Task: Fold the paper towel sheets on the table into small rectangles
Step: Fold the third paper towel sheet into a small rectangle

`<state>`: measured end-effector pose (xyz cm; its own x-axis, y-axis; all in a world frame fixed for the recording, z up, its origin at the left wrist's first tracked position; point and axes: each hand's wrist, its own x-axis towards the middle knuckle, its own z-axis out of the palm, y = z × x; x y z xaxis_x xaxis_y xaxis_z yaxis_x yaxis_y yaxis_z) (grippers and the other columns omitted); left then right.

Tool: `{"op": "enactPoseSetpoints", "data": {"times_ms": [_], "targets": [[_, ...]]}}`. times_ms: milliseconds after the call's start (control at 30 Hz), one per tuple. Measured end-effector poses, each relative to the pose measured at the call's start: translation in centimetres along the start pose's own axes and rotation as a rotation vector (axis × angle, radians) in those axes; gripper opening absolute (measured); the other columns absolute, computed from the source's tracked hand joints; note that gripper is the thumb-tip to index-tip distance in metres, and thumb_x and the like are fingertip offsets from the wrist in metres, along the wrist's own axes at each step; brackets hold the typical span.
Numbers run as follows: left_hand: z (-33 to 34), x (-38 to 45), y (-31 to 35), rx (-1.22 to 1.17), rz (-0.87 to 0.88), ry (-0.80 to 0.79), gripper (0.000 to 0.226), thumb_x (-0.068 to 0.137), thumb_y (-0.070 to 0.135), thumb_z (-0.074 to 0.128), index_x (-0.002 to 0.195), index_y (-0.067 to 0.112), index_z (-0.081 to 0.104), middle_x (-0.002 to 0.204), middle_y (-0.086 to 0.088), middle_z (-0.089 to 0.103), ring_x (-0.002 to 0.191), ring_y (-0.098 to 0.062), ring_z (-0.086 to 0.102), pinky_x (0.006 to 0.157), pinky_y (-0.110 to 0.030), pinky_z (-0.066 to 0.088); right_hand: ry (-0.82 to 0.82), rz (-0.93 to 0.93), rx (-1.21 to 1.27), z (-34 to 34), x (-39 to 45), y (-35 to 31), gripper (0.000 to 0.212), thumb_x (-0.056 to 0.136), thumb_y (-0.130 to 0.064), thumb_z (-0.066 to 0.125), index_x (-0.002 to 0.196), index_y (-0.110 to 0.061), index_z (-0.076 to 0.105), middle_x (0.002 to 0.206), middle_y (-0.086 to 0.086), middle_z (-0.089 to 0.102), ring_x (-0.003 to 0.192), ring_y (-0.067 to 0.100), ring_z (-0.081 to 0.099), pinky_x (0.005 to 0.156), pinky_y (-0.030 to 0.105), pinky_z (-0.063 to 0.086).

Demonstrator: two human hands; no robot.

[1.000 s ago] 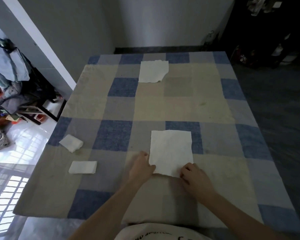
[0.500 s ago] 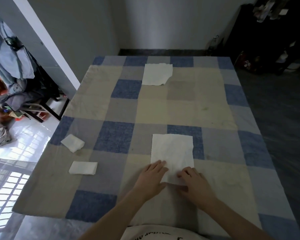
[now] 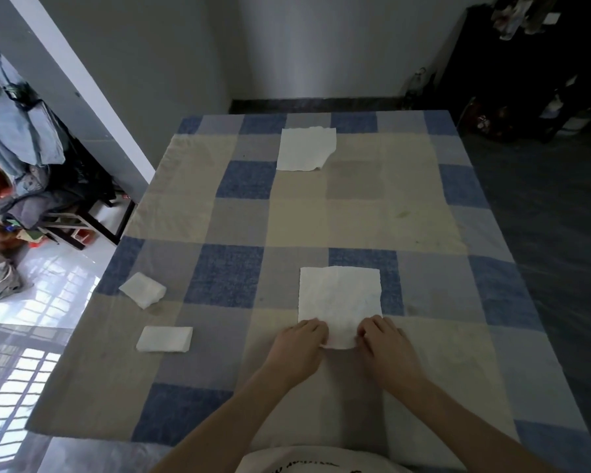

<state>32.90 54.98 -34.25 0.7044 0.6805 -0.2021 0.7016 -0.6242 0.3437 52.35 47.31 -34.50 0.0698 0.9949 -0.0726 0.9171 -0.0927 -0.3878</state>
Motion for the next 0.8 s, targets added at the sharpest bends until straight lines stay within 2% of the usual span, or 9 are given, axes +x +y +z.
{"op": "enactPoseSetpoints", "data": {"times_ms": [67,100,167,233,333,467,567,667,800], "targets": [[-0.5,0.2,0.3,-0.073,-0.064,0.020,0.015,0.088,0.020,0.047,0.103,0.019,0.048,0.107,-0.001,0.059,0.099,-0.025,0.055,0.076,-0.037,0.045,-0.036,0.016,0.014,-0.5,0.0,-0.1,0.029,0.094,-0.044,0.032,0.093,-0.023,0.051,0.096,-0.007,0.054,0.092,0.020,0.053,0.076,0.032,0.037],[-0.8,0.2,0.4,-0.105,-0.088,0.024,0.014,0.090,0.022,0.046,0.104,0.020,0.047,0.105,-0.002,0.061,0.095,-0.027,0.056,0.075,-0.038,0.046,-0.051,0.016,-0.010,-0.8,0.0,-0.2,0.035,0.093,-0.052,0.031,0.097,-0.024,0.052,0.100,-0.008,0.054,0.094,0.018,0.054,0.080,0.032,0.039],[-1.1,0.2,0.4,-0.151,-0.112,0.024,0.014,0.092,0.024,0.045,0.105,0.021,0.045,0.102,-0.004,0.062,0.090,-0.029,0.057,0.072,-0.037,0.045,-0.103,0.011,-0.075,-1.1,-0.1,0.0,0.039,0.089,-0.058,0.045,0.112,-0.026,0.052,0.112,-0.010,0.053,0.104,0.017,0.054,0.089,0.034,0.039],[-1.2,0.1,0.1,-0.171,-0.102,0.024,0.011,0.094,0.025,0.043,0.105,0.022,0.043,0.100,-0.006,0.062,0.087,-0.030,0.057,0.070,-0.036,0.043,-0.160,-0.021,-0.141,-1.2,-0.2,0.5,0.038,0.086,-0.043,0.058,0.120,-0.027,0.053,0.120,-0.007,0.051,0.112,0.019,0.051,0.091,0.035,0.037],[-1.1,-0.1,-0.4,-0.154,-0.068,0.008,0.007,0.096,0.027,0.043,0.102,0.023,0.045,0.098,-0.003,0.063,0.087,-0.027,0.059,0.068,-0.035,0.042,-0.157,-0.030,-0.180,-1.3,-0.6,1.3,0.023,0.082,-0.017,0.065,0.103,-0.027,0.064,0.105,-0.006,0.059,0.100,0.020,0.058,0.081,0.034,0.039],[-1.0,-0.7,-0.5,-0.115,-0.032,-0.042,0.016,0.096,0.027,0.042,0.107,0.024,0.054,0.106,-0.003,0.065,0.098,-0.027,0.059,0.075,-0.035,0.042,-0.107,-0.108,-0.192,-1.3,-1.4,2.4,0.022,0.067,-0.020,0.077,0.081,-0.032,0.065,0.081,-0.012,0.060,0.074,0.013,0.060,0.063,0.028,0.044],[-1.4,-1.4,-0.2,-0.018,0.032,-0.100,0.022,0.098,0.028,0.040,0.115,0.023,0.054,0.110,-0.007,0.065,0.100,-0.030,0.059,0.077,-0.036,0.042,-0.201,-0.153,-0.203,-2.1,-2.3,2.4,0.008,0.075,-0.026,0.063,0.082,-0.030,0.063,0.084,-0.010,0.061,0.079,0.015,0.060,0.067,0.029,0.042],[-1.9,-2.4,0.2,0.036,0.085,-0.155,0.025,0.099,0.031,0.039,0.117,0.022,0.055,0.106,-0.013,0.067,0.097,-0.034,0.061,0.077,-0.037,0.044,-0.322,-0.210,-0.221,-2.4,-3.4,2.0,0.029,0.088,-0.031,0.036,0.099,-0.026,0.063,0.104,-0.005,0.059,0.101,0.018,0.054,0.081,0.032,0.032],[-1.9,-3.7,0.4,-0.010,0.108,-0.218,0.026,0.098,0.034,0.043,0.117,0.025,0.060,0.111,-0.008,0.066,0.100,-0.029,0.060,0.079,-0.032,0.042,-0.452,-0.206,-0.166,-2.8,-4.1,1.4,0.022,0.092,-0.035,0.045,0.106,-0.027,0.061,0.112,-0.009,0.058,0.107,0.012,0.051,0.087,0.029,0.033]]}}
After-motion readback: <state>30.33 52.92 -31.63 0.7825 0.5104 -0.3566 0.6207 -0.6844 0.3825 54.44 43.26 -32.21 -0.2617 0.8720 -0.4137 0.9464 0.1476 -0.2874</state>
